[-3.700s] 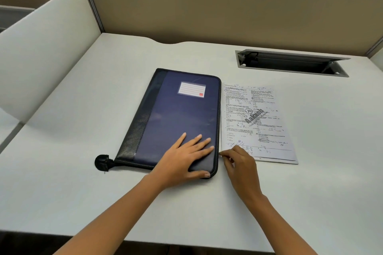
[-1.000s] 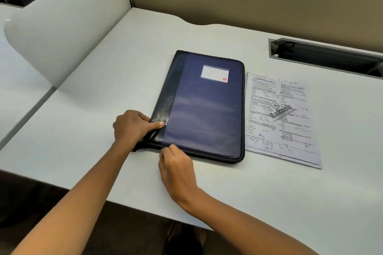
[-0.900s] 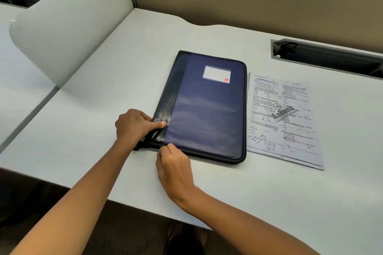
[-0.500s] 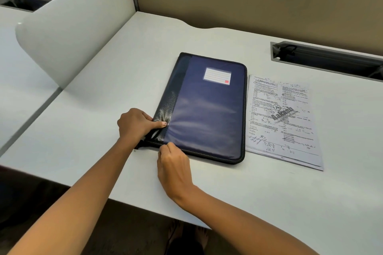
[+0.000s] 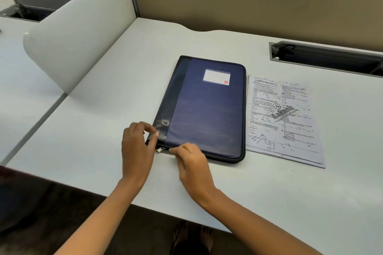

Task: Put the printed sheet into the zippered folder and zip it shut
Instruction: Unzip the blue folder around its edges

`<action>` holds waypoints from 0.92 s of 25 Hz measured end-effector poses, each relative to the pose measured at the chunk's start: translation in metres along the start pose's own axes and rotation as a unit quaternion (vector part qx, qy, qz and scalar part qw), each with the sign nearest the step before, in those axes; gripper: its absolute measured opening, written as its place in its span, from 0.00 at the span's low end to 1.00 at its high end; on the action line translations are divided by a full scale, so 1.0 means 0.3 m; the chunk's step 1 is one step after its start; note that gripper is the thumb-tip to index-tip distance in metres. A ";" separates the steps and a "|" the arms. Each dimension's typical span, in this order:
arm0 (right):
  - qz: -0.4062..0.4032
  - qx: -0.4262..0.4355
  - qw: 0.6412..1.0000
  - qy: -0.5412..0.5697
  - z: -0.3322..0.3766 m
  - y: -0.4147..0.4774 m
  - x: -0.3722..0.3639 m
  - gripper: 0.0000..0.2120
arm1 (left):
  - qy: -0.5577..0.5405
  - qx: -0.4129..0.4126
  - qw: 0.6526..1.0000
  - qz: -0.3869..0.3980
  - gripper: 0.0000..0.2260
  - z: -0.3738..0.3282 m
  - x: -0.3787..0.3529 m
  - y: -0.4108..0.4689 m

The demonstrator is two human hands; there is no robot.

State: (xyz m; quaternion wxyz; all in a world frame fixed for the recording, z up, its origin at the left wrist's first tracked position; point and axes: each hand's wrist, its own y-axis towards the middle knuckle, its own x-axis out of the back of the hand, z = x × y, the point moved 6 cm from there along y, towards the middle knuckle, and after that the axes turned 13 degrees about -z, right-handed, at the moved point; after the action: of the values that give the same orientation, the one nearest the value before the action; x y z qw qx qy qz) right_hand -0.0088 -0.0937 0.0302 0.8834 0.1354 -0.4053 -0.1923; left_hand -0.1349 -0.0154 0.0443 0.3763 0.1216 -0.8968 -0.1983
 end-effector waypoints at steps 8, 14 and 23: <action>-0.003 0.021 0.999 -0.040 -0.090 0.067 0.003 0.16 | 0.067 0.115 0.990 0.042 0.13 0.033 -0.018 -0.146; 0.012 0.031 0.999 -0.023 -0.108 0.056 -0.008 0.17 | 0.090 0.117 0.989 0.002 0.13 0.031 -0.012 -0.157; 0.011 0.050 0.998 -0.036 -0.116 0.050 -0.020 0.18 | 0.094 0.080 0.992 0.001 0.05 0.012 -0.026 -0.179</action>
State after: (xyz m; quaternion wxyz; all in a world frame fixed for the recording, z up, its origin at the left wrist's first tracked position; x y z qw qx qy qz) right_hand 0.0178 -0.0746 0.0100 0.8624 0.1684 -0.4472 -0.1671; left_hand -0.1285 -0.0594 0.0131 0.4485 0.1682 -0.8705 -0.1132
